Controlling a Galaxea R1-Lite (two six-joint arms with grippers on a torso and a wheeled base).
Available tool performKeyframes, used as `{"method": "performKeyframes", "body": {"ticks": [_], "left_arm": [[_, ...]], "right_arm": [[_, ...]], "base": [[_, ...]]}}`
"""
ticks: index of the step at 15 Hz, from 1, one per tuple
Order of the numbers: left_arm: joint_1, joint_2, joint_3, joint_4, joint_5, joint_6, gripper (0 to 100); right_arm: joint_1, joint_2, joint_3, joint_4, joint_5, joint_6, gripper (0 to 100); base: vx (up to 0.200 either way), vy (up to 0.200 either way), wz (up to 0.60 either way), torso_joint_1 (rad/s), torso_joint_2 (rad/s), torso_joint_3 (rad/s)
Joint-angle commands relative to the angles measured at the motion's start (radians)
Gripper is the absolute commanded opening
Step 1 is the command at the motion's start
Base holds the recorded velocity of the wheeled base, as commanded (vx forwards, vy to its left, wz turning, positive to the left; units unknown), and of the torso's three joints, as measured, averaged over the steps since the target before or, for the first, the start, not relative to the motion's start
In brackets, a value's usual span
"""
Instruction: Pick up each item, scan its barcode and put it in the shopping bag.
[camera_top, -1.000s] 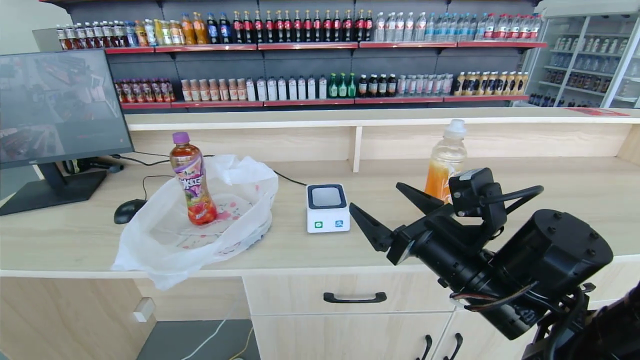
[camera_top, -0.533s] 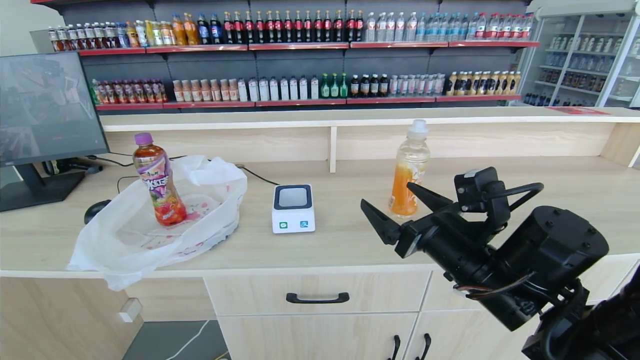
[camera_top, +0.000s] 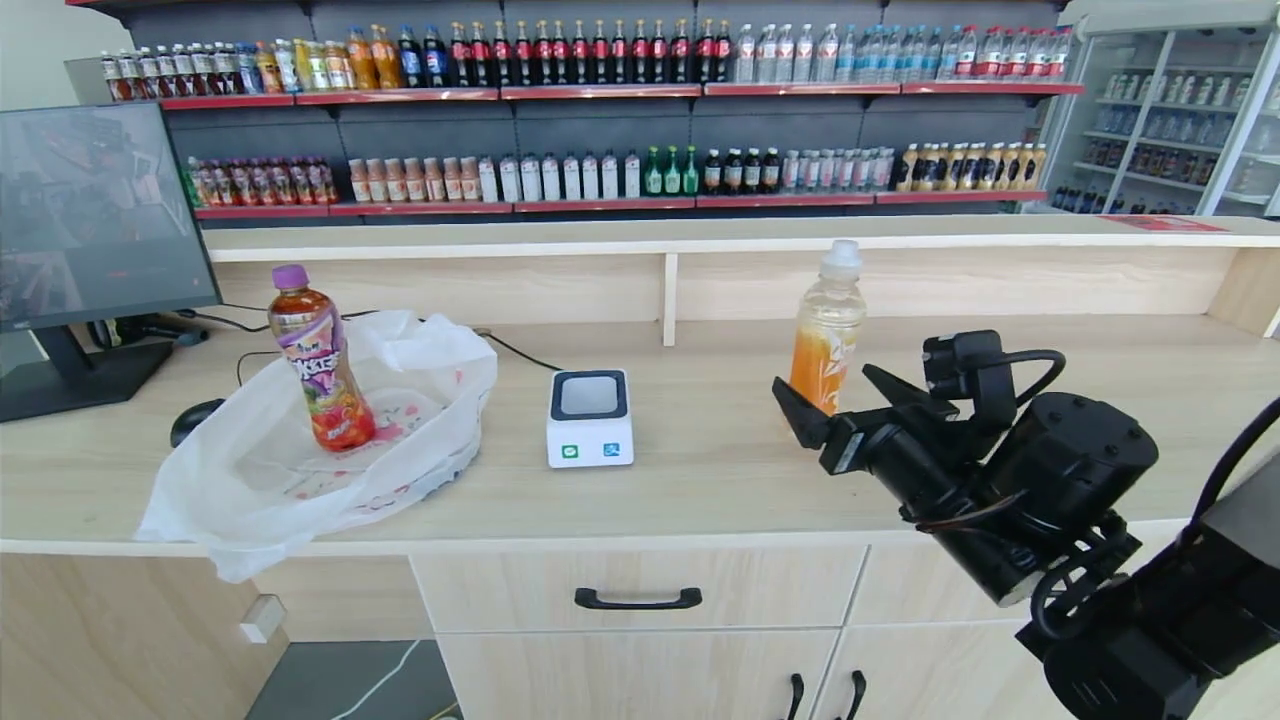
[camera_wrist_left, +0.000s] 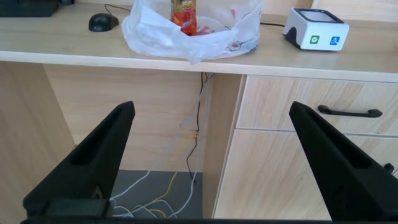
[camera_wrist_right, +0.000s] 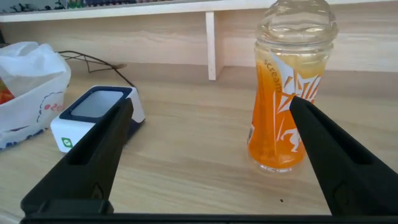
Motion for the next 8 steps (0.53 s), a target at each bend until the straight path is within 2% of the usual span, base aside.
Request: {"method": "performKeyframes", "body": {"ticks": [1, 4, 6, 8], "left_arm": [[0.000, 0.000, 0.000, 0.000, 0.000, 0.000, 100], [0.000, 0.000, 0.000, 0.002, 0.000, 0.000, 100], [0.000, 0.000, 0.000, 0.000, 0.000, 0.000, 100], [0.000, 0.000, 0.000, 0.000, 0.000, 0.000, 100]], "right_arm": [[-0.035, 0.031, -0.003, -0.001, -0.009, 0.008, 100], [-0.093, 0.037, -0.004, -0.001, -0.009, 0.008, 100], [-0.090, 0.042, -0.007, -0.001, -0.009, 0.008, 100], [-0.085, 0.050, -0.010, -0.001, -0.009, 0.008, 100]], "base": [[0.000, 0.000, 0.00, 0.000, 0.00, 0.000], [0.000, 0.000, 0.00, 0.000, 0.00, 0.000], [0.000, 0.000, 0.00, 0.000, 0.00, 0.000], [0.200, 0.000, 0.00, 0.005, 0.00, 0.002]]}}
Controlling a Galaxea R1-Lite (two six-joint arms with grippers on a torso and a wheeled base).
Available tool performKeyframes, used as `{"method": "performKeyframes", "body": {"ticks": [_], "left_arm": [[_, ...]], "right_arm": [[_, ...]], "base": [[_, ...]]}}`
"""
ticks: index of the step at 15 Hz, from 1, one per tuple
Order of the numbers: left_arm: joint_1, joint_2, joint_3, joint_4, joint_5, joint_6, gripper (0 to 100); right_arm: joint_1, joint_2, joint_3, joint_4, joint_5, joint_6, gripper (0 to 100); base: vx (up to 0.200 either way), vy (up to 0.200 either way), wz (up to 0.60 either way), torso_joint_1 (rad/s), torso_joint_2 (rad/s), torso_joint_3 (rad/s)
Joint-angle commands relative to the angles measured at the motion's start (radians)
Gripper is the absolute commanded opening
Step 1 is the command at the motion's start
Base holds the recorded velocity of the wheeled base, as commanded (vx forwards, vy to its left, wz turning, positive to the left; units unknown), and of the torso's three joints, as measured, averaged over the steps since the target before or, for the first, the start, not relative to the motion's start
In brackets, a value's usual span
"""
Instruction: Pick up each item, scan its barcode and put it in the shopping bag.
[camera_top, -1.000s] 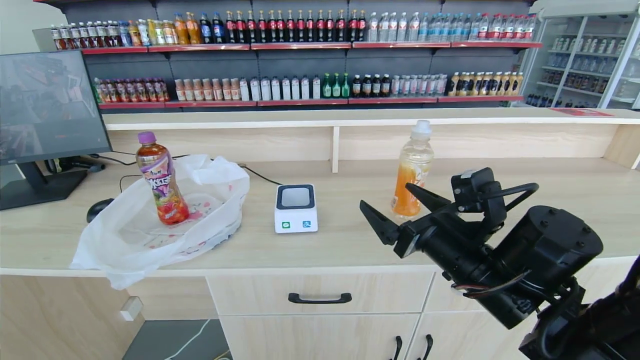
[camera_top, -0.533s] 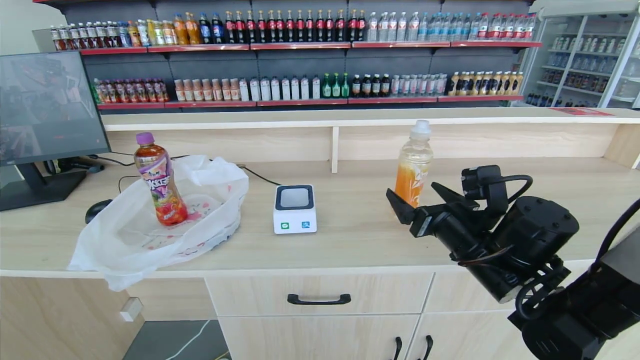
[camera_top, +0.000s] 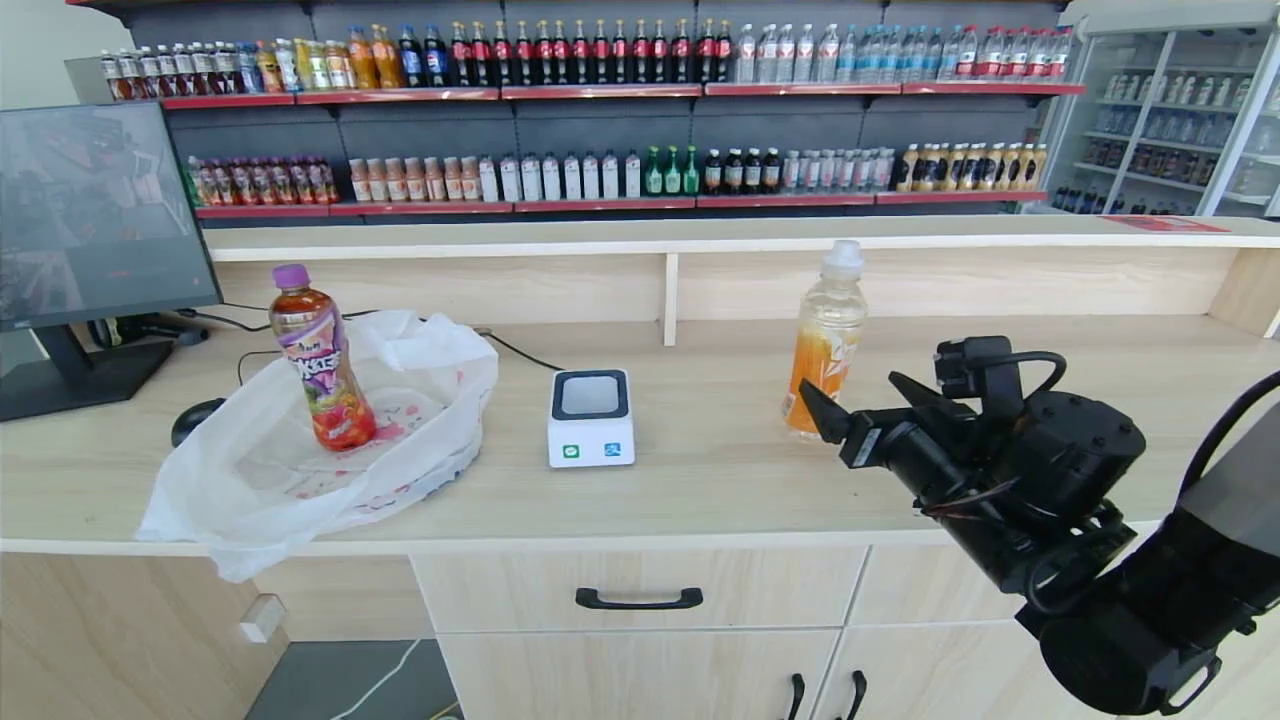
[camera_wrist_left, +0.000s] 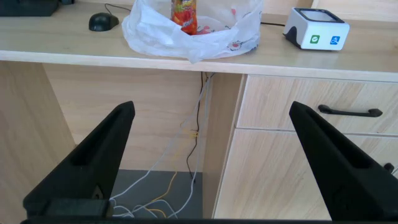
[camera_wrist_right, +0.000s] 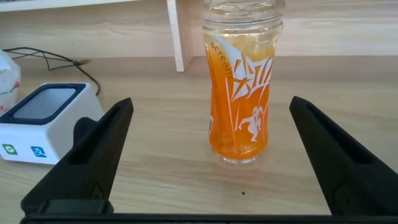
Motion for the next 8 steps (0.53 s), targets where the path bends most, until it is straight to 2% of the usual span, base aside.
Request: {"method": "performKeyframes", "body": {"ticks": [1, 8], "left_arm": [[0.000, 0.000, 0.000, -0.001, 0.000, -0.001, 100], [0.000, 0.000, 0.000, -0.001, 0.000, 0.000, 100]], "right_arm": [[0.001, 0.008, -0.001, -0.002, 0.000, 0.000, 100], [-0.001, 0.083, -0.082, -0.002, 0.000, -0.001, 100]], "base": [[0.000, 0.000, 0.00, 0.000, 0.00, 0.000], [0.000, 0.000, 0.00, 0.000, 0.00, 0.000]]}}
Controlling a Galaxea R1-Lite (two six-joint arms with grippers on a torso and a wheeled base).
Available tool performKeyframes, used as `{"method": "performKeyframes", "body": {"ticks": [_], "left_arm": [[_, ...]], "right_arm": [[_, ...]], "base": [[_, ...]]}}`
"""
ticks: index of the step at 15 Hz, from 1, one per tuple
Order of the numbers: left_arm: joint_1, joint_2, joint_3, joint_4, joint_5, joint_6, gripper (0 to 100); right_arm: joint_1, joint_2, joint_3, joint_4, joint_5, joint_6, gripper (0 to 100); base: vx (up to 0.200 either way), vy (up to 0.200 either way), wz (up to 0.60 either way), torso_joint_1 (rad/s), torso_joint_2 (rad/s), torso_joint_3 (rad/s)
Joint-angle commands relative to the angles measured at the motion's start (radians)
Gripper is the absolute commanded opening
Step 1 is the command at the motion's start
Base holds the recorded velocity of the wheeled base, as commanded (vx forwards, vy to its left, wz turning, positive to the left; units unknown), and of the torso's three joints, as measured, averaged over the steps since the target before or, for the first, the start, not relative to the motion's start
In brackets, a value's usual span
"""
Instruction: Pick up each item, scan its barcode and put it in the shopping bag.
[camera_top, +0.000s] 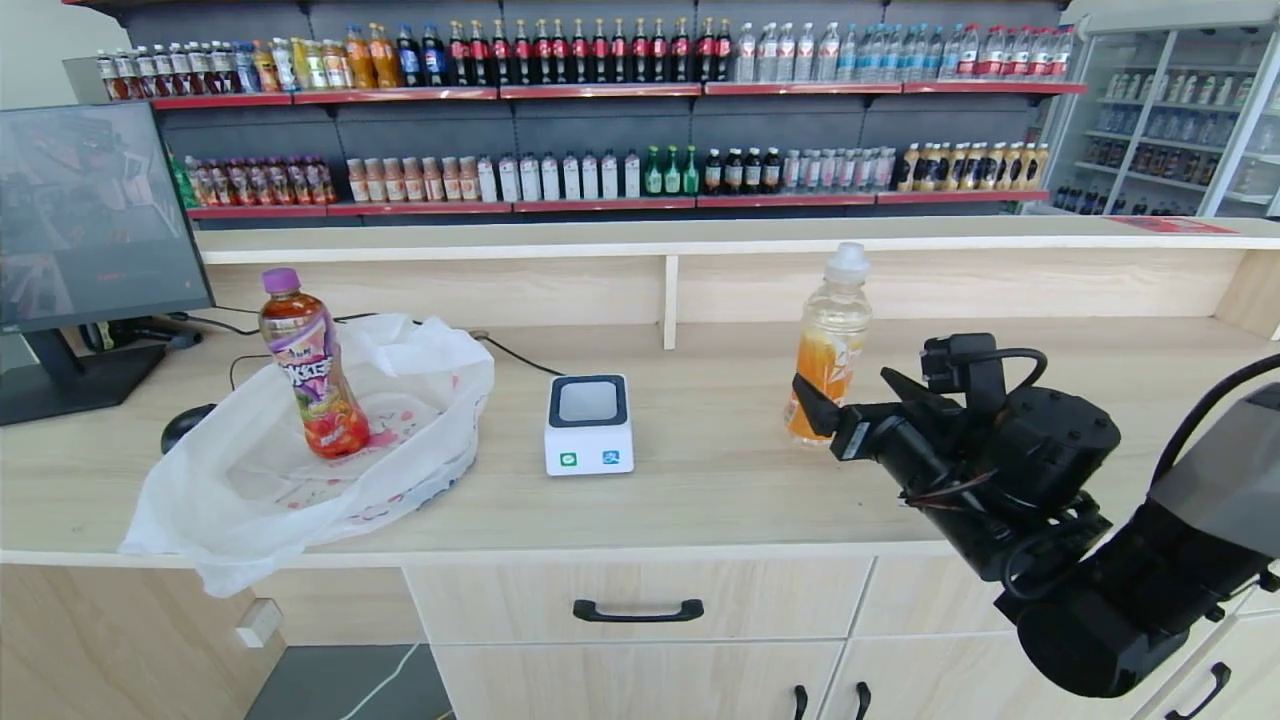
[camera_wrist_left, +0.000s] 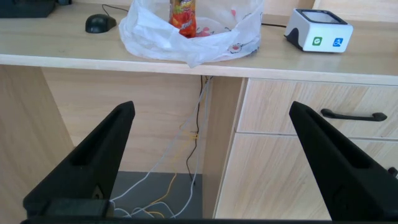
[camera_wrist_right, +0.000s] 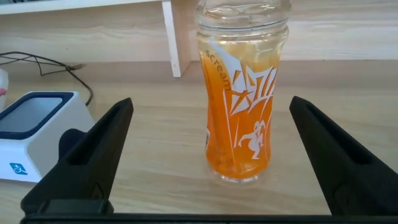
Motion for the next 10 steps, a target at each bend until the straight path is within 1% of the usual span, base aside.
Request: {"method": "performKeyframes", "body": {"ticks": [1, 3, 4, 6, 10], "left_arm": [[0.000, 0.000, 0.000, 0.000, 0.000, 0.000, 100], [0.000, 0.000, 0.000, 0.000, 0.000, 0.000, 100], [0.000, 0.000, 0.000, 0.000, 0.000, 0.000, 100], [0.000, 0.000, 0.000, 0.000, 0.000, -0.001, 100], [0.000, 0.000, 0.000, 0.000, 0.000, 0.000, 100]], "right_arm": [[0.002, 0.064, -0.063, -0.001, -0.001, -0.003, 100], [-0.015, 0.113, -0.129, -0.001, -0.004, -0.004, 100], [-0.020, 0.119, -0.137, -0.001, -0.004, -0.004, 100], [-0.038, 0.159, -0.219, -0.001, -0.004, -0.014, 100], [-0.047, 0.199, -0.275, -0.001, -0.006, -0.024, 100]], "base": [[0.000, 0.000, 0.00, 0.000, 0.00, 0.000], [0.000, 0.000, 0.00, 0.000, 0.00, 0.000], [0.000, 0.000, 0.00, 0.000, 0.00, 0.000], [0.000, 0.000, 0.00, 0.000, 0.00, 0.000], [0.000, 0.000, 0.00, 0.000, 0.00, 0.000]]}}
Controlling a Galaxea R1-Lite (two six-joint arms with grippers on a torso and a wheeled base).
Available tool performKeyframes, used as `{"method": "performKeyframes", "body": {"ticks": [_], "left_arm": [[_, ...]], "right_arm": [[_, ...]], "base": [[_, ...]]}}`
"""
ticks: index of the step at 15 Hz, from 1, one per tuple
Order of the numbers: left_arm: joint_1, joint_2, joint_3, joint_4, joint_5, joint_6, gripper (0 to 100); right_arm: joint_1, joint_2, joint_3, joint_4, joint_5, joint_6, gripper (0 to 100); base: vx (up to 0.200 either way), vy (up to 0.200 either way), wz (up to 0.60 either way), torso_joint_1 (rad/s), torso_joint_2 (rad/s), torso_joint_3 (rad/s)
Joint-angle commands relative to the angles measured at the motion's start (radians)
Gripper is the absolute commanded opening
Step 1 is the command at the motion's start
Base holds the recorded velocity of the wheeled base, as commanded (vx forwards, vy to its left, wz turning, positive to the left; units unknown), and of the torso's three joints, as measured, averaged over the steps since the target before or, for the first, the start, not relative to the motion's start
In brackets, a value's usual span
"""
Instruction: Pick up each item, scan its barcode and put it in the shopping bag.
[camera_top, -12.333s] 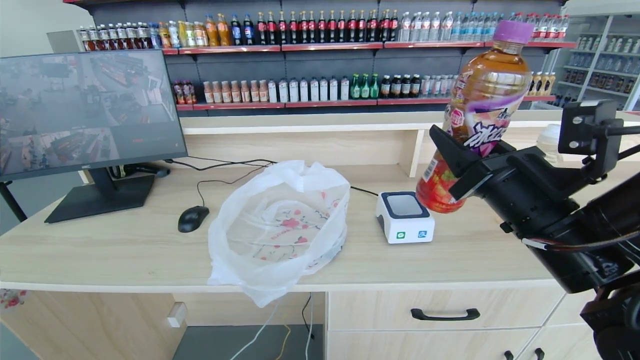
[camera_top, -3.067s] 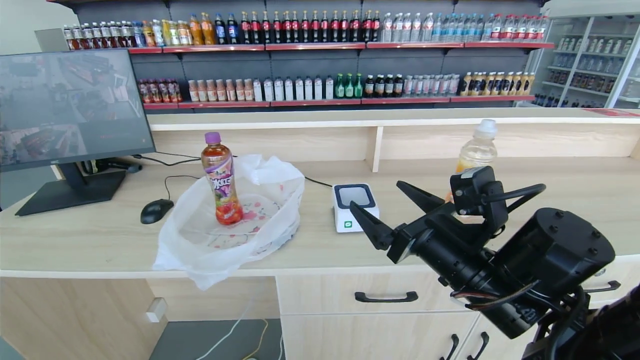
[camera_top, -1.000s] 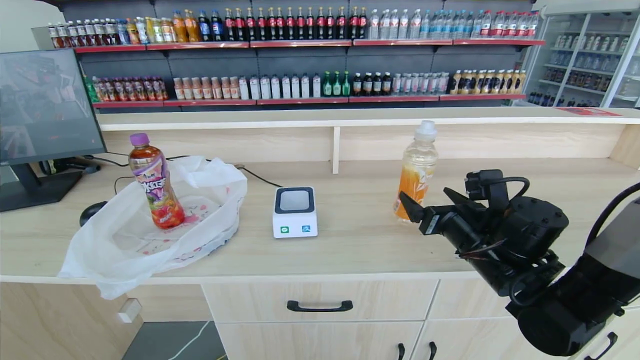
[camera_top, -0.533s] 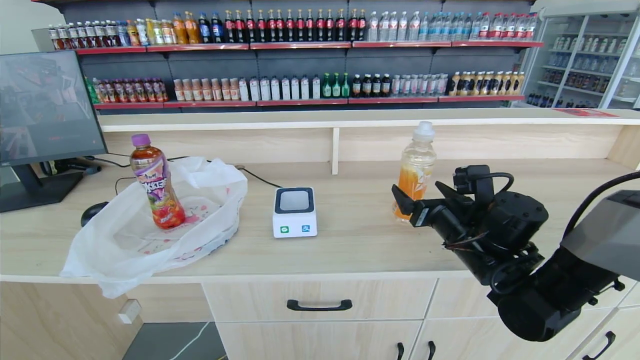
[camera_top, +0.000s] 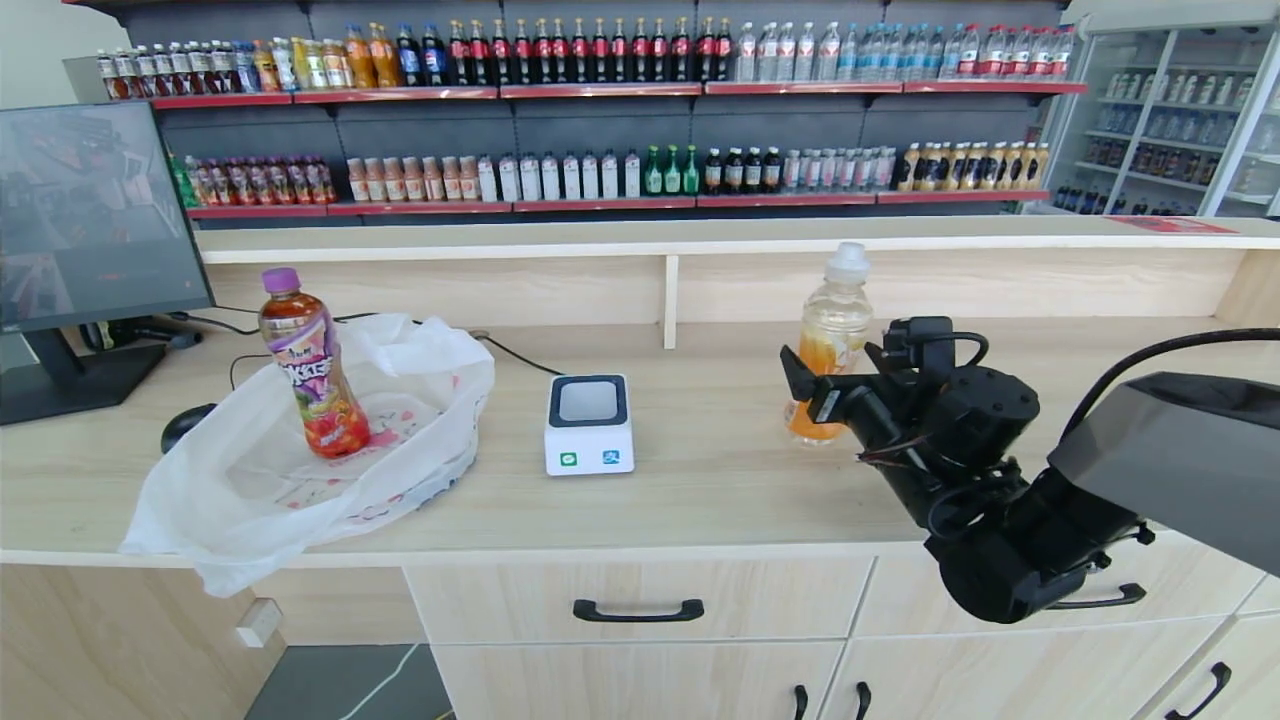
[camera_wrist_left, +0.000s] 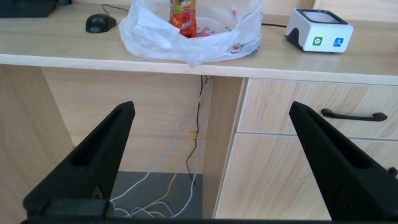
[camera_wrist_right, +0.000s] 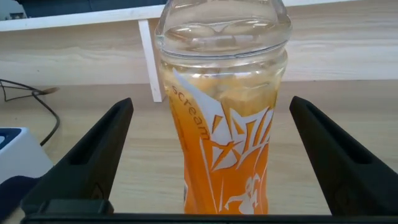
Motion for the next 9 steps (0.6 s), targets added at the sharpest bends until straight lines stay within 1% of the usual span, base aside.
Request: {"method": "performKeyframes", "body": {"ticks": [1, 6, 9], "left_arm": [[0.000, 0.000, 0.000, 0.000, 0.000, 0.000, 100], [0.000, 0.000, 0.000, -0.002, 0.000, -0.002, 100], [0.000, 0.000, 0.000, -0.002, 0.000, -0.002, 100]], "right_arm": [[-0.004, 0.047, -0.049, -0.001, 0.001, -0.003, 100], [-0.004, 0.096, -0.131, -0.001, 0.001, -0.005, 100], [-0.004, 0.115, -0.143, -0.001, -0.011, -0.002, 100]], "base": [[0.000, 0.000, 0.00, 0.000, 0.00, 0.000], [0.000, 0.000, 0.00, 0.000, 0.00, 0.000], [0.000, 0.000, 0.00, 0.000, 0.00, 0.000]]}}
